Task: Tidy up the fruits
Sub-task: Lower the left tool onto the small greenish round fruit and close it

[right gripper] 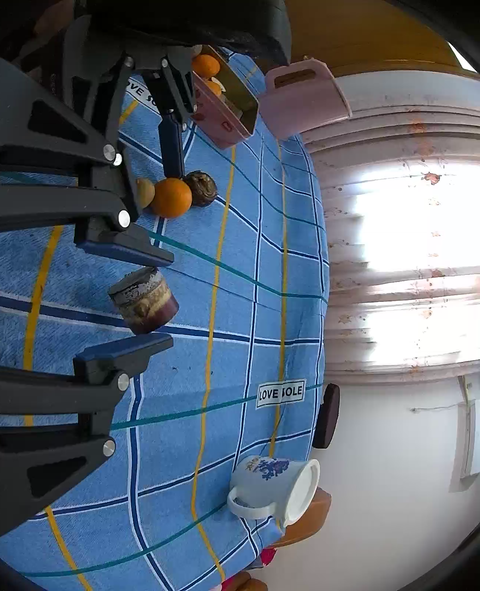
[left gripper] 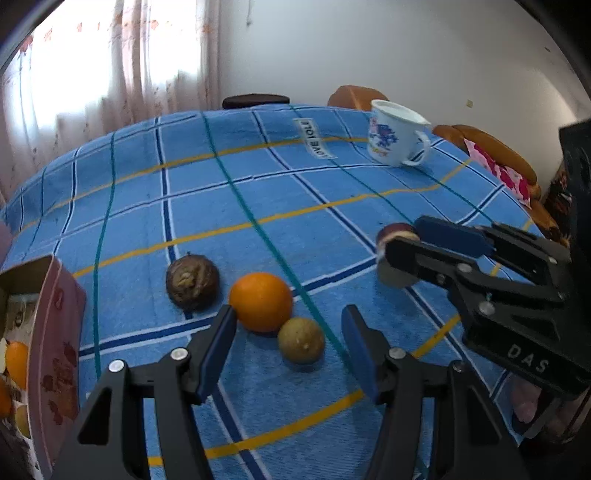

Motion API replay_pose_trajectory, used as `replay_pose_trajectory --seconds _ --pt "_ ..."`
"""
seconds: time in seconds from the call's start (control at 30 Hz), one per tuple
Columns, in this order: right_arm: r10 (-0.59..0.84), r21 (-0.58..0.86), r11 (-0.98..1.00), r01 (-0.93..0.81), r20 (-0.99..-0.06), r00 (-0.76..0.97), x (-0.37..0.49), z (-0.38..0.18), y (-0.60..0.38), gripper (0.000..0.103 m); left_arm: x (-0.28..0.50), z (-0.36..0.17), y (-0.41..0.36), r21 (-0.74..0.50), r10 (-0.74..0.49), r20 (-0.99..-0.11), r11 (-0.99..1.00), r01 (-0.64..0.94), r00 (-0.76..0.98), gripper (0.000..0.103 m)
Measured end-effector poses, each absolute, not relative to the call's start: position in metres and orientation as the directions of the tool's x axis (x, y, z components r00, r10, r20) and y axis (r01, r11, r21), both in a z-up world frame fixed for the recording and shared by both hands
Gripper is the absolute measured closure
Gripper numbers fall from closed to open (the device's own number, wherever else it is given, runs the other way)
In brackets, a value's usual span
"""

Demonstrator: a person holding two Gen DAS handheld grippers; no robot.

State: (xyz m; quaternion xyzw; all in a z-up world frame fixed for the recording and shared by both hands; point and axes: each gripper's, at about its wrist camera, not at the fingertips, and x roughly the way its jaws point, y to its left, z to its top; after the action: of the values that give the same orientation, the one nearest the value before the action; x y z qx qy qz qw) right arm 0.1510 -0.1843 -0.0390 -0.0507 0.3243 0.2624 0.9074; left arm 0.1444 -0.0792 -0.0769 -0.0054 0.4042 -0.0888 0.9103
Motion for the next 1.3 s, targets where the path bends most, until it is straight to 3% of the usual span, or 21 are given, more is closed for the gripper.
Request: replay_pose_trajectory --seconds 0.27,0.33,0.37,0.4,0.87,1.3 --pt "0.447 0.08 0.855 -0.513 -0.615 0.649 0.151 -0.039 -0.182 0.064 0.148 -0.084 -0.069 -0.14 -0.209 -0.757 0.977 0.158 0.62 0.053" --pt "0.448 0.079 0.855 -0.513 -0.612 0.652 0.15 -0.039 -0.183 0.064 0.147 -0.084 -0.071 -0.14 -0.218 -0.757 0.975 0.173 0.616 0.06" --pt "0.449 0.078 0.855 -0.513 -0.609 0.654 0.149 -0.038 -0.184 0.064 0.146 -0.085 -0.072 -0.149 -0.232 -0.759 0.971 0.185 0.609 0.072" --pt "0.45 0.078 0.854 -0.514 -0.604 0.657 0.148 -0.037 -0.184 0.064 0.144 -0.085 -0.073 -0.155 -0.243 -0.759 0.969 0.195 0.604 0.076" --pt "0.476 0.058 0.841 -0.537 -0.55 0.687 0.137 -0.03 -0.186 0.064 0.128 -0.073 -0.071 -0.16 -0.273 -0.706 0.96 0.228 0.654 0.076" --pt "0.496 0.041 0.831 -0.554 -0.503 0.707 0.127 -0.025 -0.187 0.064 0.113 -0.058 -0.073 -0.096 -0.226 -0.629 0.972 0.214 0.744 0.076"
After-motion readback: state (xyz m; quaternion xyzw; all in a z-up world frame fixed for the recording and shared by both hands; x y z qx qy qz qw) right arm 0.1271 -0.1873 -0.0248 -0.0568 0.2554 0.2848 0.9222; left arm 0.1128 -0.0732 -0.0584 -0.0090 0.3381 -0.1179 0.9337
